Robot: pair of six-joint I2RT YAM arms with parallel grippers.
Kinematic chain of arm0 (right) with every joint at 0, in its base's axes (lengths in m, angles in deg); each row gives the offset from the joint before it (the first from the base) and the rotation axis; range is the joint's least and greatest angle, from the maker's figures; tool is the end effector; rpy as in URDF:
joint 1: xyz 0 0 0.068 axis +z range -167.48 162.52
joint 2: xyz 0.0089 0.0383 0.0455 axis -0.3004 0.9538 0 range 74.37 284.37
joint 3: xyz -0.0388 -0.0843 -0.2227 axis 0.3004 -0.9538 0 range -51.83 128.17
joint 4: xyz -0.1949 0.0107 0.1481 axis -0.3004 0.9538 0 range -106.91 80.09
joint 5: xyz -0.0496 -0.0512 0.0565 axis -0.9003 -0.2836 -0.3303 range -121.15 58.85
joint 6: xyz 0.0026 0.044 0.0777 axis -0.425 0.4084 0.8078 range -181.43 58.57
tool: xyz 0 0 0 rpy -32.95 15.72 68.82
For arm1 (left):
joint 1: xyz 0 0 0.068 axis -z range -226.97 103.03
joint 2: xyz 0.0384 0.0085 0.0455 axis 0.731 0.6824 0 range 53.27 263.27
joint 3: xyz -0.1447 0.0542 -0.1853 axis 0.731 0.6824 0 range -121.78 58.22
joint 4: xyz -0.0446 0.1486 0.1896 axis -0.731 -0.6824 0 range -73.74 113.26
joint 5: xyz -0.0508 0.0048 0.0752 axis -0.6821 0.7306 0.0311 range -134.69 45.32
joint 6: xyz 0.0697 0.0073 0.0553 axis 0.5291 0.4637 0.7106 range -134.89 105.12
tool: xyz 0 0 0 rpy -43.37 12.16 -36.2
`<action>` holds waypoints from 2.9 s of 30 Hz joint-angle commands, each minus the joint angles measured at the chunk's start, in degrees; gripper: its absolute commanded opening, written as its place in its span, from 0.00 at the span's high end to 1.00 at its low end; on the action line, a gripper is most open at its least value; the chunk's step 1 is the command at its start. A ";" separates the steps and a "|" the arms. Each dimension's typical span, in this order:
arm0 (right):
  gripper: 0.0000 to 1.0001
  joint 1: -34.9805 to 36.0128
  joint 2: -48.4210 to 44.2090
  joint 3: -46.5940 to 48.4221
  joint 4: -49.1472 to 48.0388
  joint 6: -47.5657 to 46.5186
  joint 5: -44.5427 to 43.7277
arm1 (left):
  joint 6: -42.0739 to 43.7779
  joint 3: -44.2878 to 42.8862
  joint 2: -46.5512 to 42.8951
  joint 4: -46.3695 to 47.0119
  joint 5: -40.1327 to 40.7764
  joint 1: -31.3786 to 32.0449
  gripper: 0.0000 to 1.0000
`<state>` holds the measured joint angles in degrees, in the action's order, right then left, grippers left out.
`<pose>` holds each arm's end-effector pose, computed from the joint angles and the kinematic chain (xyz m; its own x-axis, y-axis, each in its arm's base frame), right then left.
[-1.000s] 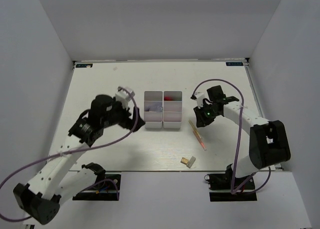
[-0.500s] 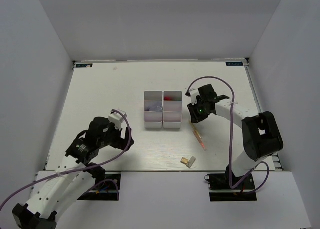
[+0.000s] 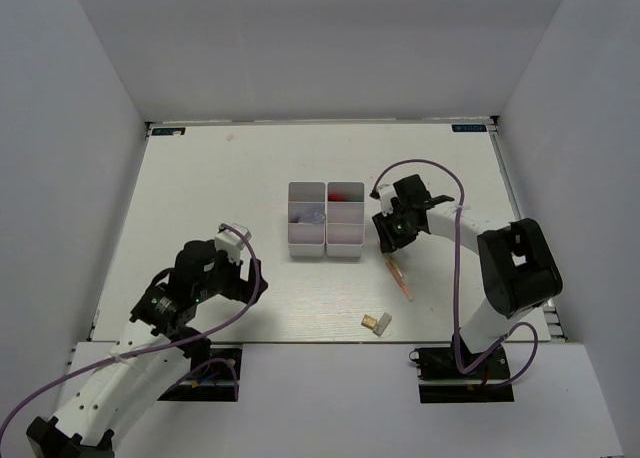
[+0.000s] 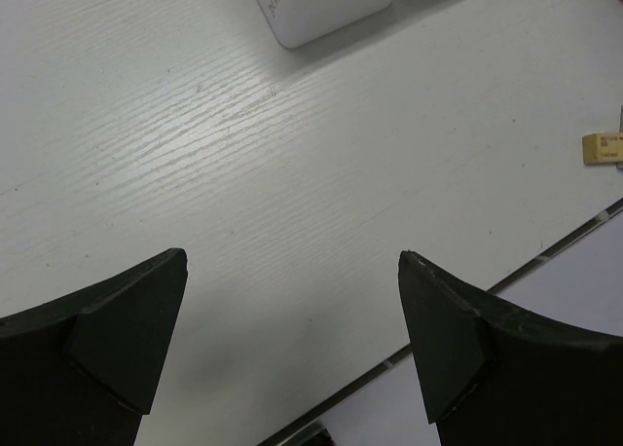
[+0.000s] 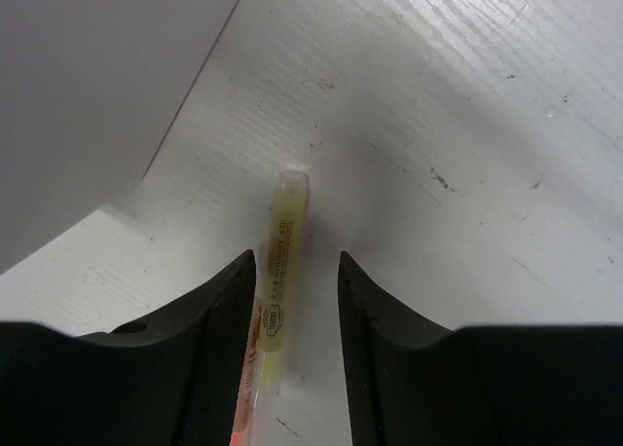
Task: Sort the stationery into containers
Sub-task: Pick up the pen from the center of the board, then place the pen in the storage box.
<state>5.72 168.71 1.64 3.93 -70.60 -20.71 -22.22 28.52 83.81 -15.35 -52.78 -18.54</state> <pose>0.2893 0.1396 0.1065 -0.7248 -0.4811 -0.4931 -0.5893 0.8037 0.0821 0.1415 -0.0894 0.1906 -0.6267 0.1956 -0.7543 0.4910 0.8508 -0.1873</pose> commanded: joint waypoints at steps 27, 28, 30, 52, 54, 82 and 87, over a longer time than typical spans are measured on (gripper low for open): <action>0.89 2.81 3.48 -2.23 2.88 -1.73 -13.87 | 0.30 0.95 -1.27 1.52 -0.69 -0.39 0.00; 0.94 2.64 3.56 -2.06 3.50 -1.56 -12.91 | 0.30 1.13 -1.36 1.43 -0.60 -0.56 0.00; 0.98 2.55 3.56 -1.97 4.21 -0.85 -12.63 | 0.30 1.13 -1.37 1.43 -0.69 -0.48 0.00; 1.00 2.20 -19.47 14.18 9.49 -8.05 14.51 | 0.30 1.74 -1.10 2.05 -0.52 -0.65 0.00; 1.00 2.20 -16.85 16.39 7.39 -8.15 21.33 | 0.22 1.92 -0.92 2.14 -0.60 -0.56 0.00; 1.00 3.61 9.10 33.72 4.82 -37.49 59.43 | 0.65 2.09 0.39 1.96 0.63 -0.91 0.00; 1.00 3.61 10.50 33.89 6.14 -44.27 58.56 | 0.65 2.09 0.57 1.87 0.45 -0.83 0.00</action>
<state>9.54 178.77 34.28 9.13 -108.46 36.01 -21.82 30.49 84.25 -14.01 -52.59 -19.11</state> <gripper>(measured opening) 0.050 0.995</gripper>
